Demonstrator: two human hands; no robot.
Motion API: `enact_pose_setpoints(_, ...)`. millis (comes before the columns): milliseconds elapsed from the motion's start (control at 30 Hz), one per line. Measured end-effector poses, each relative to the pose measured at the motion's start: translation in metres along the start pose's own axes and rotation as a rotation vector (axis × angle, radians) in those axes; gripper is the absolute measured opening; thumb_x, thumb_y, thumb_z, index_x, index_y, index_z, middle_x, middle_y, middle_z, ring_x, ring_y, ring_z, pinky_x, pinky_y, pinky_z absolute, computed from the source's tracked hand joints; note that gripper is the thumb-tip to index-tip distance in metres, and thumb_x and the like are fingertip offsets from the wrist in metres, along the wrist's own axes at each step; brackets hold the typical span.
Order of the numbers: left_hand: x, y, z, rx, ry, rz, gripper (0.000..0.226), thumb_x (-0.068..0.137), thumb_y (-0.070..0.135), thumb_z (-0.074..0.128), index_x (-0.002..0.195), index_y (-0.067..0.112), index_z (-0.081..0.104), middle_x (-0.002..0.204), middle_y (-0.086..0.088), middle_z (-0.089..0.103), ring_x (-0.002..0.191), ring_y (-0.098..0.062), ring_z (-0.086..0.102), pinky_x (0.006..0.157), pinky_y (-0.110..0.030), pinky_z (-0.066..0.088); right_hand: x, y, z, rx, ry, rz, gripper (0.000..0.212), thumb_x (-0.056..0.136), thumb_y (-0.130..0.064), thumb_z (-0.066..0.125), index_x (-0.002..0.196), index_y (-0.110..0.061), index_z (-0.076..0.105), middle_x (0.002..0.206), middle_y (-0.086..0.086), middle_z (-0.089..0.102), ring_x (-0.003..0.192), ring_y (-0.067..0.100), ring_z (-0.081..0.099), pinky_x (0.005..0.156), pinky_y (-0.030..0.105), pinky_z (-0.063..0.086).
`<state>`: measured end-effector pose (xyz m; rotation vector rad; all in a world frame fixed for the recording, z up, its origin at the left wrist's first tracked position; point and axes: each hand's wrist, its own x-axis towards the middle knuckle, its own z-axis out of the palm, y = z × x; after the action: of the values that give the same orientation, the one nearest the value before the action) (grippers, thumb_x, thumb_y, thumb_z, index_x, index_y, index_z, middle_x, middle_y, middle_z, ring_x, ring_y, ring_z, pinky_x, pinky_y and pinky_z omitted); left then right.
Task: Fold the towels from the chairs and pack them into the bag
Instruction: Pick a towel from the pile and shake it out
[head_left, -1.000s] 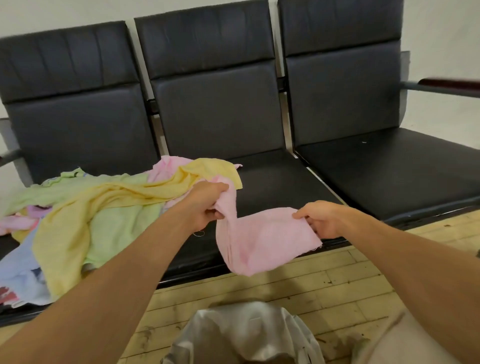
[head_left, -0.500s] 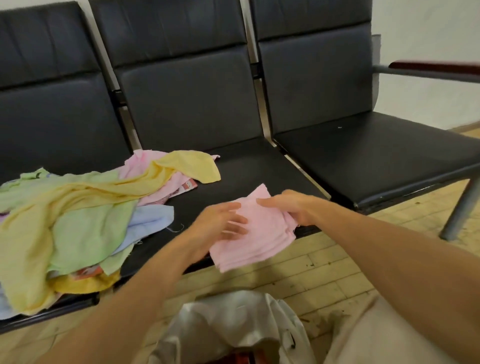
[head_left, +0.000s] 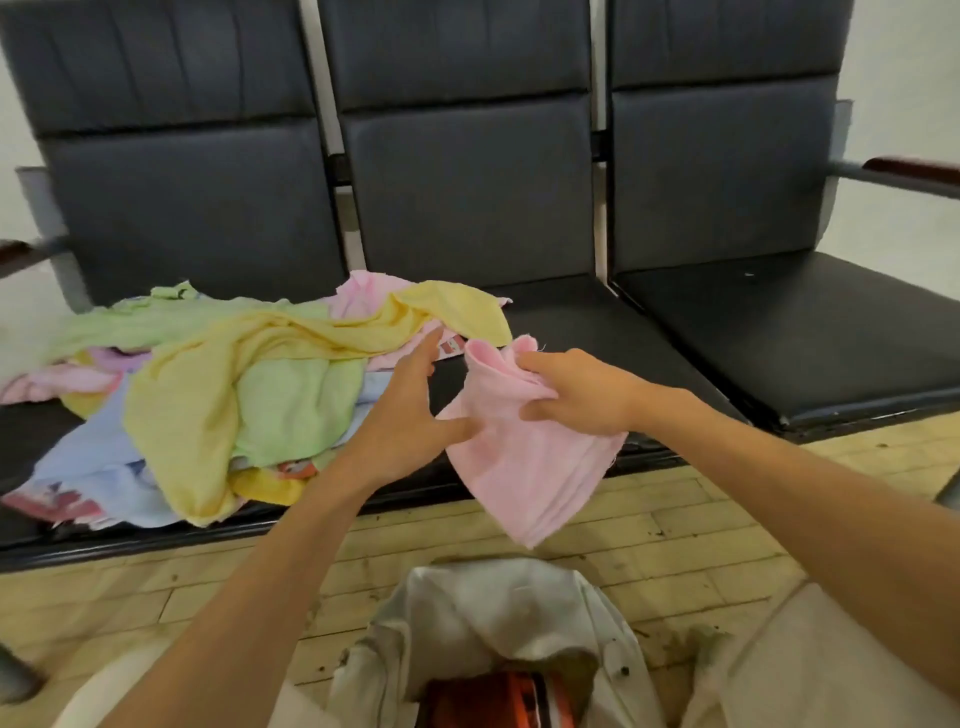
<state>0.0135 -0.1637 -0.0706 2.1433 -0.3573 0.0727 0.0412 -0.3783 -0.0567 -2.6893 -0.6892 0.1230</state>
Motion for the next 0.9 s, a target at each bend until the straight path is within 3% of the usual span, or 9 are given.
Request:
enact_pose_setpoints(100, -0.009, -0.003, -0.008, -0.025, -0.079, 0.023, 0.139, 0.051, 0.041, 0.086, 0.152, 0.031, -0.01, 0.154, 0.021, 0.01, 0.143, -0.004, 0.018, 0.112, -0.028, 0.03, -0.008, -0.025, -0.006, 0.031, 0.023, -0.151, 0.019, 0.088, -0.023, 0.067, 0.092, -0.011, 0.053, 0.079, -0.002, 0.057, 0.073, 0.008, 0.052, 0.068, 0.025, 0.04)
enact_pose_setpoints(200, -0.015, -0.009, -0.016, -0.058, -0.163, -0.05, 0.142, 0.056, 0.027, 0.091, 0.15, 0.031, -0.015, 0.141, 0.019, 0.032, 0.129, 0.001, 0.035, 0.097, -0.011, 0.036, -0.022, -0.042, -0.004, 0.108, 0.032, -0.237, 0.013, 0.083, -0.014, 0.071, 0.094, -0.012, 0.066, 0.082, -0.003, 0.065, 0.08, 0.006, 0.056, 0.07, 0.016, 0.041)
enact_pose_setpoints(267, -0.019, -0.013, -0.024, -0.043, -0.221, -0.157, 0.124, 0.054, 0.032, 0.093, 0.152, 0.027, 0.017, 0.135, 0.015, 0.05, 0.123, -0.006, 0.048, 0.101, -0.026, 0.044, -0.029, -0.047, -0.004, 0.159, 0.036, -0.25, 0.022, 0.079, -0.011, 0.073, 0.101, -0.014, 0.071, 0.092, -0.004, 0.07, 0.089, 0.008, 0.06, 0.076, 0.017, 0.044)
enact_pose_setpoints(367, -0.031, -0.006, -0.026, -0.223, -0.304, -0.238, 0.06, 0.066, 0.019, 0.087, 0.121, 0.021, 0.064, 0.113, 0.005, 0.071, 0.107, -0.014, 0.065, 0.092, -0.035, 0.053, -0.034, -0.046, -0.007, 0.18, 0.033, -0.243, 0.027, 0.076, -0.012, 0.076, 0.103, -0.019, 0.073, 0.096, -0.012, 0.07, 0.091, 0.0, 0.06, 0.077, 0.01, 0.044)
enact_pose_setpoints(567, -0.046, 0.013, -0.015, -0.263, -0.066, -0.119, 0.03, 0.081, 0.012, 0.074, 0.108, 0.023, 0.068, 0.096, 0.013, 0.074, 0.089, -0.005, 0.069, 0.071, -0.021, 0.054, -0.042, -0.02, -0.01, 0.094, -0.019, -0.079, 0.024, 0.072, -0.024, 0.08, 0.094, -0.019, 0.072, 0.086, -0.008, 0.07, 0.08, 0.007, 0.062, 0.071, 0.021, 0.048)
enact_pose_setpoints(633, -0.049, 0.012, -0.018, -0.133, -0.034, -0.042, 0.029, 0.086, 0.017, 0.069, 0.112, 0.028, 0.065, 0.1, 0.018, 0.07, 0.091, 0.002, 0.064, 0.075, -0.021, 0.052, -0.043, -0.014, -0.009, 0.092, -0.087, -0.015, 0.021, 0.071, -0.021, 0.078, 0.09, -0.016, 0.072, 0.084, -0.001, 0.07, 0.077, 0.015, 0.065, 0.071, 0.031, 0.052)
enact_pose_setpoints(767, -0.056, 0.004, -0.02, 0.115, -0.047, 0.043, 0.014, 0.094, 0.033, 0.057, 0.107, 0.029, 0.06, 0.099, 0.017, 0.064, 0.087, 0.007, 0.056, 0.073, -0.021, 0.042, -0.046, -0.007, -0.007, 0.159, -0.119, 0.037, 0.011, 0.074, -0.013, 0.07, 0.08, -0.006, 0.065, 0.074, 0.008, 0.062, 0.063, 0.015, 0.054, 0.06, 0.029, 0.042)
enact_pose_setpoints(833, -0.056, 0.004, -0.023, 0.066, -0.008, 0.031, 0.017, 0.095, 0.035, 0.056, 0.11, 0.029, 0.06, 0.103, 0.018, 0.064, 0.091, 0.008, 0.057, 0.075, -0.021, 0.043, -0.049, -0.006, -0.011, 0.271, -0.078, 0.044, 0.016, 0.073, -0.017, 0.066, 0.079, -0.003, 0.061, 0.069, 0.004, 0.055, 0.058, 0.011, 0.049, 0.057, 0.027, 0.038)
enact_pose_setpoints(900, -0.057, 0.01, -0.03, -0.101, 0.04, 0.016, 0.023, 0.094, 0.033, 0.058, 0.117, 0.033, 0.059, 0.11, 0.021, 0.065, 0.098, 0.008, 0.059, 0.079, -0.017, 0.047, -0.051, -0.004, -0.017, 0.439, -0.021, 0.054, 0.023, 0.079, -0.017, 0.063, 0.095, -0.001, 0.065, 0.083, 0.009, 0.065, 0.07, 0.015, 0.061, 0.063, 0.03, 0.049)
